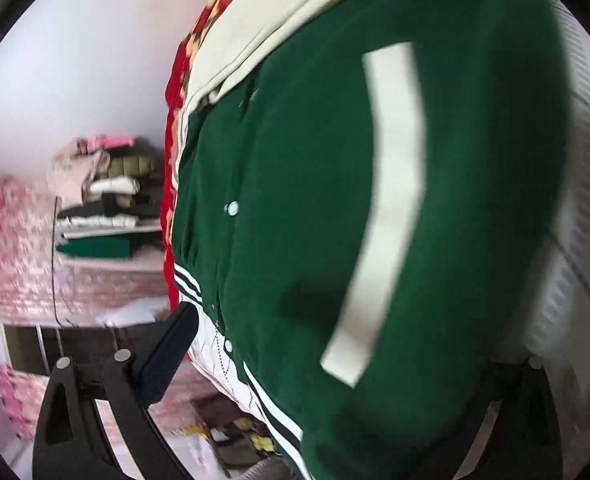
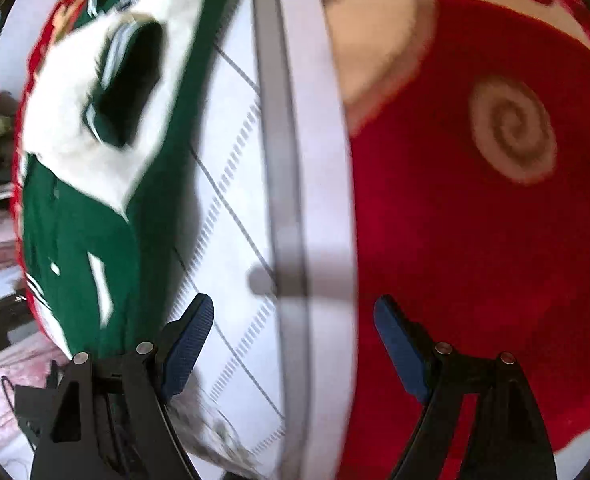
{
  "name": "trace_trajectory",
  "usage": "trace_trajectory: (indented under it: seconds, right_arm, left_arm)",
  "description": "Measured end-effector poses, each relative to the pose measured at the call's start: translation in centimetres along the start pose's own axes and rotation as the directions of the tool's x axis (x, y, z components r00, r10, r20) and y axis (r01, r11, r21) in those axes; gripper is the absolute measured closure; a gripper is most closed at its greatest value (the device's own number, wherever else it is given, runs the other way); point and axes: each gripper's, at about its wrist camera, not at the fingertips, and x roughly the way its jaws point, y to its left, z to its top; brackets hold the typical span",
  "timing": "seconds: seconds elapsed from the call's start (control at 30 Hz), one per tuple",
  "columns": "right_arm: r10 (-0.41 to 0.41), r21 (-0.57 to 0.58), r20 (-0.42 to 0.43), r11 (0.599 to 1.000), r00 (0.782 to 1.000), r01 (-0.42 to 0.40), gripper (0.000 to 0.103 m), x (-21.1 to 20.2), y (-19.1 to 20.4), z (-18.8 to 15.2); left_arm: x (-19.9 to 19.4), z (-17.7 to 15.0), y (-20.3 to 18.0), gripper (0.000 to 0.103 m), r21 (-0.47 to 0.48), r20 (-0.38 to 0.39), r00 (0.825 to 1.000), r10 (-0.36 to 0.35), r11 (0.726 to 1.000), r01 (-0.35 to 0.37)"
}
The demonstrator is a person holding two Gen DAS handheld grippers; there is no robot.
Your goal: Fold large clothes
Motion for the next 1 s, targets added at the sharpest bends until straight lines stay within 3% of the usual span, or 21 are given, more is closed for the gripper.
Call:
trace_trajectory:
  seconds: [0.1, 0.17, 0.23, 0.3, 0.4, 0.53, 0.6, 0.63, 0.67, 0.83, 0.93, 1.0]
  right_arm:
    - [0.122, 0.027, 0.060, 0.992, 0.991, -0.123, 0.019, -0.6, 0.0, 1.5]
    - [0.212, 0.034, 0.101, 0.976, 0.972, -0.216, 0.018, -1.0, 0.0, 2.6]
    - [0.311, 0.052, 0.137, 0.946, 0.940, -0.320, 0.018, -1.2, 0.1, 3.2]
    - [0.413, 0.082, 0.165, 0.899, 0.896, -0.430, 0.018, -1.1, 0.0, 4.0]
    - [0.502, 0.132, 0.204, 0.836, 0.840, -0.532, 0.018, 0.5, 0.0, 5.5]
    - [0.588, 0.206, 0.206, 0.755, 0.782, -0.622, 0.017, 3.4, 0.7, 8.0]
    - [0.597, 0.218, 0.231, 0.738, 0.768, -0.639, 0.022, 4.0, 1.5, 8.6]
    - [0.583, 0.211, 0.248, 0.747, 0.773, -0.631, 0.061, 3.7, 1.8, 8.7]
    - [0.564, 0.212, 0.239, 0.764, 0.791, -0.609, 0.082, 3.7, 2.2, 8.8]
    - [0.525, 0.242, 0.259, 0.777, 0.811, -0.581, 0.091, 0.6, 2.0, 6.6]
    - [0.475, 0.244, 0.254, 0.812, 0.843, -0.531, 0.091, -3.7, 0.8, 3.7]
    - [0.426, 0.247, 0.250, 0.840, 0.870, -0.482, 0.091, -7.4, 0.2, 0.9]
  left_arm:
    - [0.3, 0.4, 1.7, 0.004, -0.063, 0.004, 0.999, -0.031, 0.998, 0.032]
    - [0.0, 0.3, 2.5, 0.032, -0.098, 0.024, 0.997, -0.080, 0.992, 0.082]
    - [-0.8, 0.3, 3.2, 0.081, -0.115, 0.057, 0.990, -0.129, 0.984, 0.135]
    - [-1.5, 0.3, 3.6, 0.087, -0.141, 0.074, 0.987, -0.143, 0.978, 0.152]
    - [-1.7, 0.3, 4.4, 0.091, -0.158, 0.101, 0.985, -0.142, 0.975, 0.157]
    - [-2.1, 0.3, 4.5, 0.093, -0.157, 0.120, 0.981, -0.153, 0.973, 0.171]
    - [-2.1, 0.0, 5.0, 0.094, -0.152, 0.134, 0.978, -0.159, 0.972, 0.179]
    - [-2.2, -0.1, 5.3, 0.095, -0.155, 0.140, 0.976, -0.167, 0.970, 0.188]
    - [-2.4, -0.4, 5.7, 0.095, -0.155, 0.150, 0.973, -0.173, 0.968, 0.196]
    - [-4.0, -2.4, 8.1, 0.096, -0.133, 0.181, 0.952, -0.245, 0.953, 0.271]
    - [-5.9, -4.8, 10.1, 0.096, -0.086, 0.207, 0.925, -0.320, 0.936, 0.343]
    - [-8.0, -6.9, 11.8, 0.096, -0.030, 0.225, 0.892, -0.392, 0.912, 0.408]
